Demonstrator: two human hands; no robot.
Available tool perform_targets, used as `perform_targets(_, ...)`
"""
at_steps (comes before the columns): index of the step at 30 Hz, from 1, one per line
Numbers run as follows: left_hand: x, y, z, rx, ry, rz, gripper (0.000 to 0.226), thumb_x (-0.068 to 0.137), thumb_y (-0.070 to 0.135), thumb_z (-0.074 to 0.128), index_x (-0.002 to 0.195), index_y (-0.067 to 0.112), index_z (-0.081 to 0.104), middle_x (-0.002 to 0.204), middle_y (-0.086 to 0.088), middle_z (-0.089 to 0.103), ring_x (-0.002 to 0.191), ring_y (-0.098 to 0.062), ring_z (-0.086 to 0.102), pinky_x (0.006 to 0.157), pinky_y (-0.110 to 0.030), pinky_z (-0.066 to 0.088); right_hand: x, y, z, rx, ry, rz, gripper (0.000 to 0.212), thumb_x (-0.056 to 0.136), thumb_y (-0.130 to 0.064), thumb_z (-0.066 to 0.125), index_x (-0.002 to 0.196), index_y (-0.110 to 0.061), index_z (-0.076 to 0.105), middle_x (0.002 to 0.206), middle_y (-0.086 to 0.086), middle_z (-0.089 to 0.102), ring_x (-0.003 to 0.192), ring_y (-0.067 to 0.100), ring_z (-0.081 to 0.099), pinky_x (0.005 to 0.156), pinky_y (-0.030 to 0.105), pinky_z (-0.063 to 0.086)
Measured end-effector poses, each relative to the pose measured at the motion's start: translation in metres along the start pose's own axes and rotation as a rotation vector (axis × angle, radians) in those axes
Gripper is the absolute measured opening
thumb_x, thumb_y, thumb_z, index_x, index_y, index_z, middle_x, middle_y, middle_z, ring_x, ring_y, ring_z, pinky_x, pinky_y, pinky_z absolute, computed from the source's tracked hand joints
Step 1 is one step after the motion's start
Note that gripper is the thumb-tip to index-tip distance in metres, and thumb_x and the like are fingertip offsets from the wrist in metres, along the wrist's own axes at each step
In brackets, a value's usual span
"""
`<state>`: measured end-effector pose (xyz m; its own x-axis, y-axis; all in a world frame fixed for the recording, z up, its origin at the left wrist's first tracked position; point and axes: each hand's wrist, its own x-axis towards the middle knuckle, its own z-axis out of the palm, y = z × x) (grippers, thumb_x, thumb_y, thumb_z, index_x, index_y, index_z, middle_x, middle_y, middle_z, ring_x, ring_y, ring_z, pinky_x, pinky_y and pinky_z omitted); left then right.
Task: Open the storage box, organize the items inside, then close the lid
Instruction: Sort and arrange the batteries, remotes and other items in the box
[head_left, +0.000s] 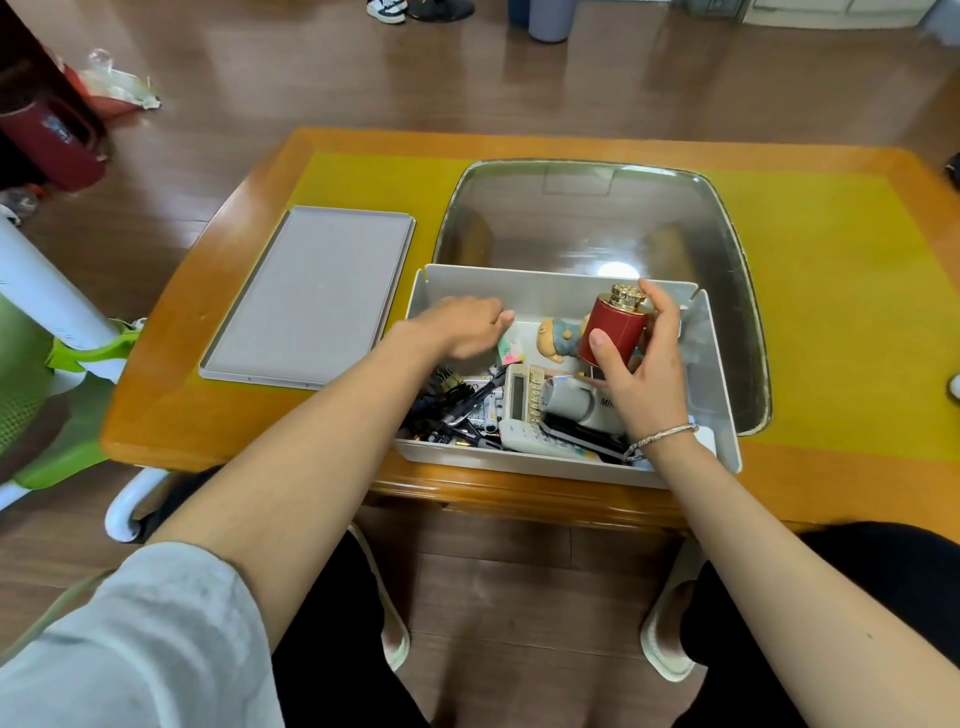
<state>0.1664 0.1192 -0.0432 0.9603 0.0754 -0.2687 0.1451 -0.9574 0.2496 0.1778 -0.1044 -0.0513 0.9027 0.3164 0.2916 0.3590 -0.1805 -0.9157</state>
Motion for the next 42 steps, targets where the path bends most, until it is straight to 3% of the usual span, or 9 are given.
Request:
perform_targets(3,-0.003,-0.005,-0.002,-0.037,-0.041,-0.029,0.034,0.105,0.038,0.023,0.098,0.015,0.047,0.112,-0.018,0.06,0.089,-0.024,0.048,0.078,-0.033,0.035,0.0,-0.001,0.0,0.015,-0.01,0.004,0.061,0.088,-0.021,0.062,0.138,-0.03,0.028,0.116,-0.033,0.04,0.103,-0.016,0.051,0.076,0.014,0.053)
perform_targets(6,-0.012,-0.011,-0.002,-0.059,-0.072,-0.066,0.039,0.105,0.037,0.024,0.111,0.009,0.052,0.12,-0.019,0.058,0.092,-0.021,0.044,0.08,-0.031,0.033,-0.001,-0.003,0.0,0.014,-0.024,0.006,0.06,0.089,-0.024,0.062,0.137,-0.038,0.028,0.124,-0.017,0.042,0.107,-0.003,0.053,0.077,0.021,0.056)
perform_targets(14,-0.032,-0.003,0.019,0.168,0.232,-0.001,0.034,0.104,0.039,0.023,0.105,0.012,0.044,0.102,-0.017,0.065,0.087,-0.035,0.061,0.075,-0.043,0.044,-0.001,-0.004,0.0,-0.016,-0.043,-0.016,0.052,0.087,-0.022,0.065,0.129,-0.029,0.034,0.115,-0.025,0.044,0.103,0.008,0.055,0.077,0.021,0.055)
perform_targets(19,-0.036,-0.003,0.022,0.093,0.29,0.013,0.031,0.104,0.041,0.024,0.1,0.016,0.041,0.096,-0.014,0.066,0.079,-0.028,0.061,0.064,-0.036,0.044,0.008,-0.006,0.0,0.009,0.001,0.042,0.054,0.074,-0.023,0.078,0.111,-0.027,0.038,0.102,-0.021,0.049,0.09,-0.012,0.055,0.073,0.009,0.049)
perform_targets(23,-0.037,-0.002,0.02,-0.046,0.387,-0.029,0.024,0.103,0.038,0.032,0.094,0.017,0.037,0.094,-0.015,0.065,0.076,-0.03,0.058,0.064,-0.035,0.038,0.034,-0.013,0.002,-0.043,0.002,0.06,0.046,0.069,-0.033,0.08,0.096,-0.032,0.043,0.089,-0.016,0.053,0.083,0.002,0.055,0.072,0.018,0.049)
perform_targets(27,-0.038,-0.003,0.011,-0.212,0.542,-0.082,0.025,0.102,0.03,0.042,0.095,0.007,0.049,0.094,-0.019,0.064,0.083,-0.036,0.058,0.067,-0.043,0.043,0.067,-0.019,0.014,-0.171,-0.129,0.005,0.041,0.072,-0.035,0.077,0.099,-0.031,0.045,0.092,-0.015,0.056,0.084,0.004,0.056,0.07,0.008,0.042)
perform_targets(32,-0.043,-0.009,0.01,-0.29,0.75,-0.08,0.023,0.101,0.019,0.043,0.105,0.003,0.058,0.105,-0.017,0.06,0.092,-0.032,0.055,0.072,-0.032,0.036,0.088,-0.014,0.039,-0.463,-0.371,-0.116,0.043,0.068,-0.03,0.08,0.101,-0.024,0.053,0.095,-0.008,0.061,0.091,0.017,0.057,0.079,0.029,0.044)
perform_targets(36,-0.043,-0.012,0.009,-0.366,0.787,-0.09,0.022,0.099,0.008,0.043,0.114,-0.002,0.056,0.11,-0.019,0.058,0.098,-0.03,0.053,0.073,-0.021,0.028,0.09,-0.008,0.054,-0.646,-0.515,-0.236,0.048,0.068,-0.027,0.079,0.107,-0.022,0.053,0.107,0.001,0.062,0.099,0.025,0.058,0.084,0.036,0.046)
perform_targets(42,-0.042,-0.011,0.008,-0.404,0.791,-0.161,0.029,0.098,0.008,0.045,0.125,0.003,0.054,0.12,-0.015,0.057,0.105,-0.027,0.054,0.085,-0.028,0.039,0.081,-0.004,0.07,-0.863,-0.635,-0.359,0.05,0.071,-0.023,0.077,0.115,-0.019,0.052,0.117,0.004,0.058,0.107,0.029,0.056,0.087,0.039,0.046)
